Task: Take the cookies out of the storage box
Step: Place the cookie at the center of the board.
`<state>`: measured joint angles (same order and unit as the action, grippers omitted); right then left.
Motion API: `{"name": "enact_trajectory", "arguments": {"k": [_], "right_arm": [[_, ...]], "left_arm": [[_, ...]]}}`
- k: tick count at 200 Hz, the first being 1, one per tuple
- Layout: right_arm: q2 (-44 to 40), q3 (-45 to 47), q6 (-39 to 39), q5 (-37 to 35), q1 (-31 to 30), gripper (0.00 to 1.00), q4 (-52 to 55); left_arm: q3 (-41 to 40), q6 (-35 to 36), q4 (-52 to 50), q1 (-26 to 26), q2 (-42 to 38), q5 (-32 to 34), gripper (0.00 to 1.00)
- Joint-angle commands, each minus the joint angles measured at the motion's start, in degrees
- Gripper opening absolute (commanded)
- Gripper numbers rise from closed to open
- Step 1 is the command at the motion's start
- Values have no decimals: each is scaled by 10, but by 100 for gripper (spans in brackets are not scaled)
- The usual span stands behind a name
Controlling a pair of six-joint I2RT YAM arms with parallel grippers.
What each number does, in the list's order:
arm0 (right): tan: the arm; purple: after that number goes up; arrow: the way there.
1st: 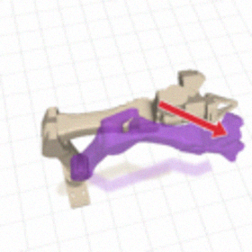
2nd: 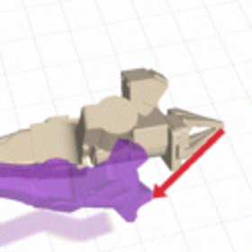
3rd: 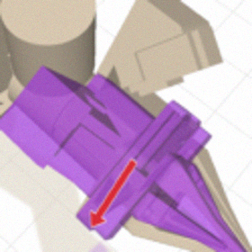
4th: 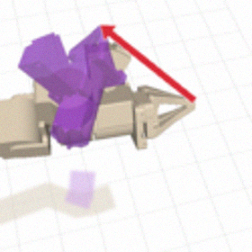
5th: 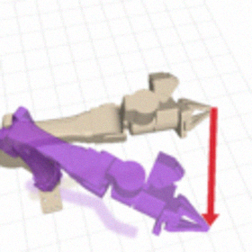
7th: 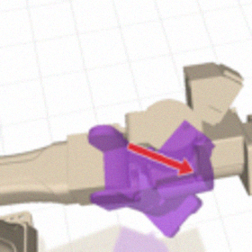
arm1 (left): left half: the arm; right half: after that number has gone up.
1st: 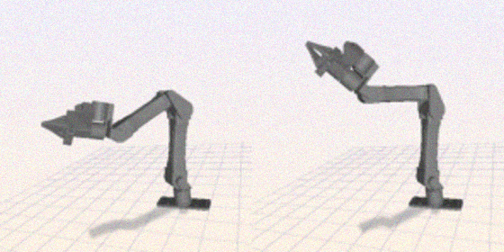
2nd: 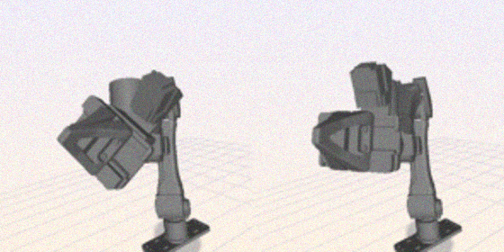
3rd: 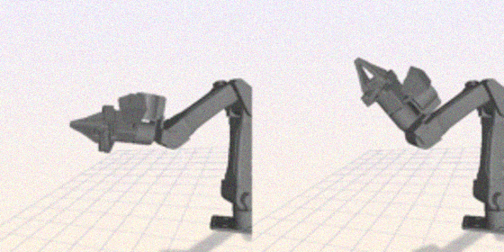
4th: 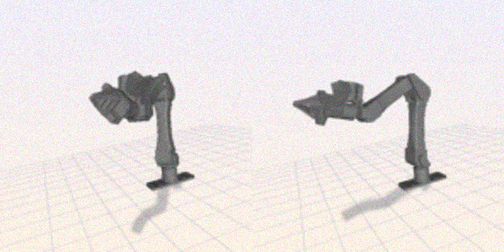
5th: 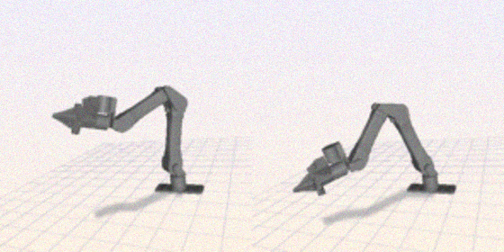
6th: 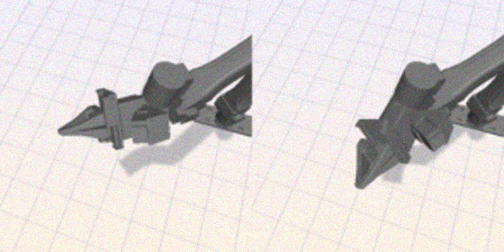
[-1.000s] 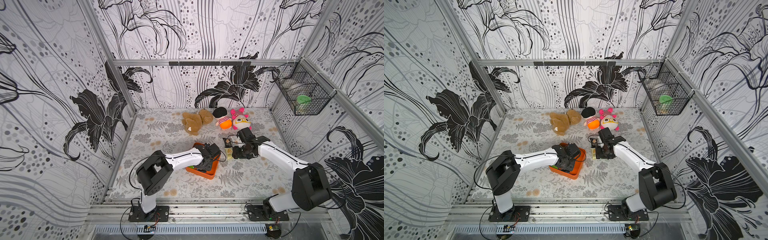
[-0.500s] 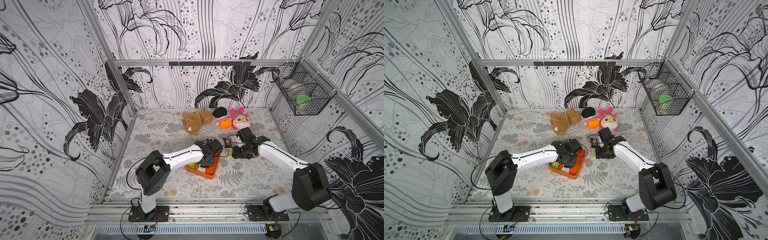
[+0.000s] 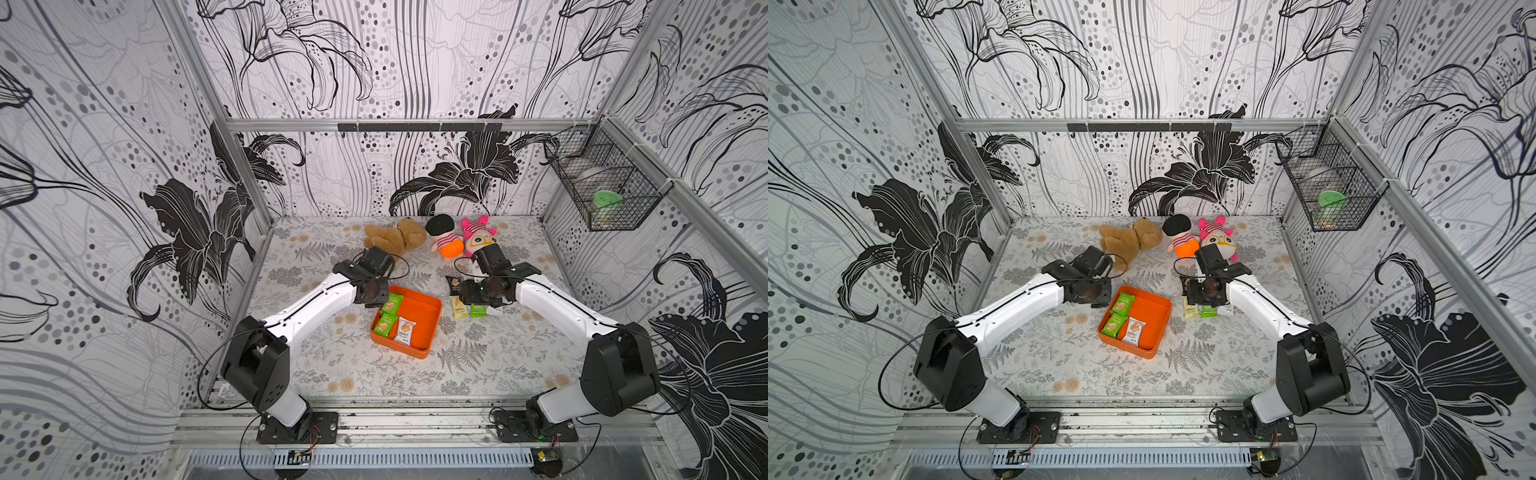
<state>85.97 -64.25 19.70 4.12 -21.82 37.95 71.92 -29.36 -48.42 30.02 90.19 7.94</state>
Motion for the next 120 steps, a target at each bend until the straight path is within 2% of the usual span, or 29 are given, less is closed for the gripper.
{"name": "enact_trajectory", "arguments": {"k": [1,28,60,120], "right_arm": [[9,-16,31,17,2,56,-8],[9,-13,50,20,2,56,-17],[21,-23,63,19,2,56,-15],[39,-61,63,-3,2,56,15]], "left_arm": [[-28,53,14,-53,-11,6,47],[-46,84,47,-123,-3,-8,47],[-57,104,88,-175,33,-21,47],[-57,116,145,-186,121,-5,47]]}}
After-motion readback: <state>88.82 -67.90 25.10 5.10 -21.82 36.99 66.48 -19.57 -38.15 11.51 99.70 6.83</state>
